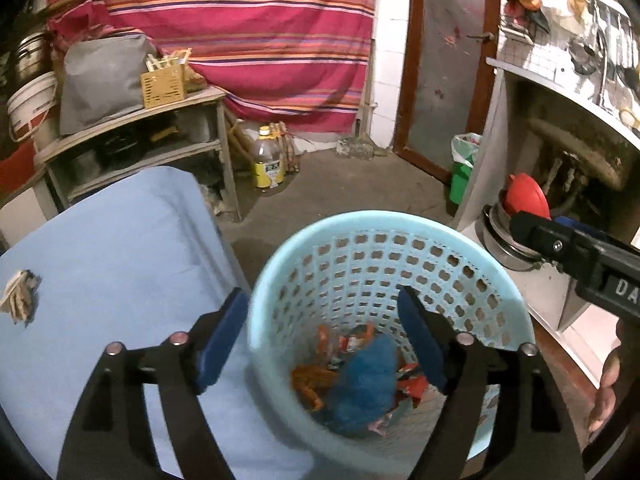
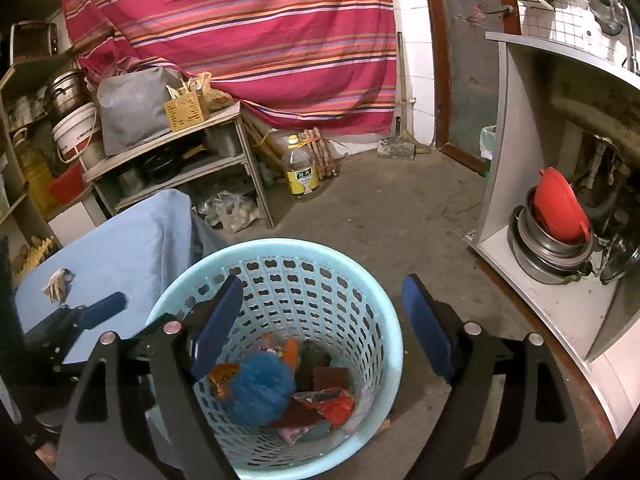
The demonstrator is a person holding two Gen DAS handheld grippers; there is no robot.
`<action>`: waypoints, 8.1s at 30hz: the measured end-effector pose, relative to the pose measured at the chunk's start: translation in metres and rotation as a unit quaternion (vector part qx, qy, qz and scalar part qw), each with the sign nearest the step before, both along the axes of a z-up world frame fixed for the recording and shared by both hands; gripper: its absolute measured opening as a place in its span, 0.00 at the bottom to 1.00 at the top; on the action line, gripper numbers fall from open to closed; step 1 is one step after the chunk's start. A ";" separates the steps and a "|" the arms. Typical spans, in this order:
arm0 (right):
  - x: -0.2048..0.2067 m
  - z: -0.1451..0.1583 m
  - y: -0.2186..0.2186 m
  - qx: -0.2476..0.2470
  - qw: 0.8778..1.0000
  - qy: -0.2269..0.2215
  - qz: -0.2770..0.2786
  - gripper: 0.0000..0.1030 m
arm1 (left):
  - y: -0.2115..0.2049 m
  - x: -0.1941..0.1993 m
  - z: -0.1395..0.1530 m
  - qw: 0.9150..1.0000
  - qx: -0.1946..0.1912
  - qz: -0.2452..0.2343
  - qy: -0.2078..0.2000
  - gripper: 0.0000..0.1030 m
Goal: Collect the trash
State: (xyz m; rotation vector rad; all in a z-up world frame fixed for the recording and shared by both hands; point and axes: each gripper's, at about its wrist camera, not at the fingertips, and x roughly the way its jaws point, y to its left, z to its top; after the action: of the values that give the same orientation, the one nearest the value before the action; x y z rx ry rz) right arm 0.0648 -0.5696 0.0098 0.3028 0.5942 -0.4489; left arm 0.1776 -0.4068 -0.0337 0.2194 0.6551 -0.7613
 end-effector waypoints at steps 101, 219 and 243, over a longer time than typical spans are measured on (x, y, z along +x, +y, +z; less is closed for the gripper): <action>0.165 0.028 0.222 -0.035 0.980 0.021 0.195 0.45 | 0.329 0.106 0.057 0.976 -0.005 0.217 -0.035 0.13; -0.062 0.015 0.298 -0.082 0.979 -0.081 0.169 0.96 | 0.383 -0.120 0.025 0.952 0.004 0.270 -0.145 0.96; -0.037 -0.005 0.359 -0.096 0.974 -0.097 0.180 0.96 | 0.437 -0.108 -0.003 0.937 -0.011 0.317 -0.145 0.96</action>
State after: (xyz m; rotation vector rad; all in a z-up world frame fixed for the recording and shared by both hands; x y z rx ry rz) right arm 0.0279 -0.2102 0.0048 0.0492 0.3990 -0.1211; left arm 0.0692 0.0299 -0.0369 0.0849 0.3953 -0.1078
